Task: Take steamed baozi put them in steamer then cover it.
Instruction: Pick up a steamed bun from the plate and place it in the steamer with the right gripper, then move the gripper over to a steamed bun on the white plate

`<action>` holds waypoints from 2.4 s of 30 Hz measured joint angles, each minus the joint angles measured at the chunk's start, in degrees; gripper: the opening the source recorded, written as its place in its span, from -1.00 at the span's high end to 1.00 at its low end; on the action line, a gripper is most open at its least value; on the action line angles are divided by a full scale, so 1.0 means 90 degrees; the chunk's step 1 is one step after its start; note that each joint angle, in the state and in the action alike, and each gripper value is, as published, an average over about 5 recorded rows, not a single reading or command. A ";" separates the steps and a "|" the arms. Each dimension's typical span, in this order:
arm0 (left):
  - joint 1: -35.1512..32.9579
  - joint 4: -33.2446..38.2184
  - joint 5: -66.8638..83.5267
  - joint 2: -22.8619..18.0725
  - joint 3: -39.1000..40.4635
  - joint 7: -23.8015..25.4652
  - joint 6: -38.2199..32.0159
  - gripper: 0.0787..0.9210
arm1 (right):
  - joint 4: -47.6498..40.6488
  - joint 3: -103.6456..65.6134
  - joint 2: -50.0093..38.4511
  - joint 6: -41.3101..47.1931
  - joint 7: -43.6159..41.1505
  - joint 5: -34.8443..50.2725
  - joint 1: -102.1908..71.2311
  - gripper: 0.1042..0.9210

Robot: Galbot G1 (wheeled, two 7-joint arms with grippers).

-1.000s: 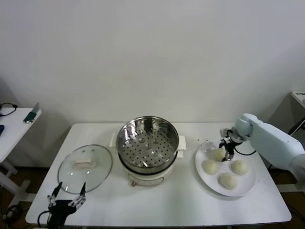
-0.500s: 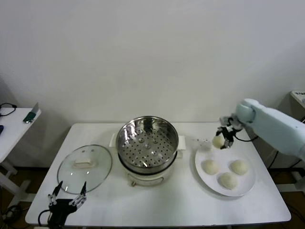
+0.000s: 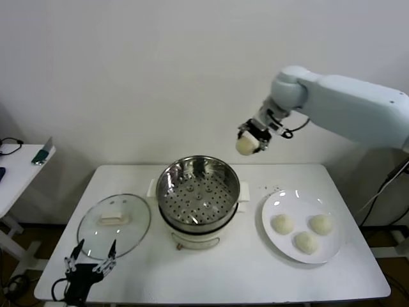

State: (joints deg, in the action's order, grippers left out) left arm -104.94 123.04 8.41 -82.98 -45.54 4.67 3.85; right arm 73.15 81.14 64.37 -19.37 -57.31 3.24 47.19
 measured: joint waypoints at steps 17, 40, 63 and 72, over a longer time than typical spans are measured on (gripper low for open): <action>-0.0020 0.0169 0.0019 -0.0004 0.0002 -0.0002 0.0056 -0.77 | -0.0832 0.0126 0.1114 -0.1457 0.0934 -0.1579 -0.1084 -0.43; -0.0024 0.0098 0.0023 -0.0031 -0.0037 -0.0028 0.0011 -0.77 | -0.2670 -0.0222 0.2032 -0.2198 0.1300 -0.2371 -0.2182 -0.45; -0.0015 0.0205 0.0067 0.0019 -0.0045 -0.0003 0.0092 -0.77 | -0.2007 0.1252 0.1173 -0.1415 0.0135 0.1177 -0.0269 -0.76; 0.0084 0.0166 0.0141 0.0017 -0.0021 0.0013 0.0084 -0.77 | -0.1238 0.2343 -0.0433 0.0393 -0.0160 0.2656 0.0263 -0.76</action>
State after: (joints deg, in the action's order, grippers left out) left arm -104.18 124.54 9.68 -82.82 -45.73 4.79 4.61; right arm 62.00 102.23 60.47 -15.83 -58.75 27.15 49.56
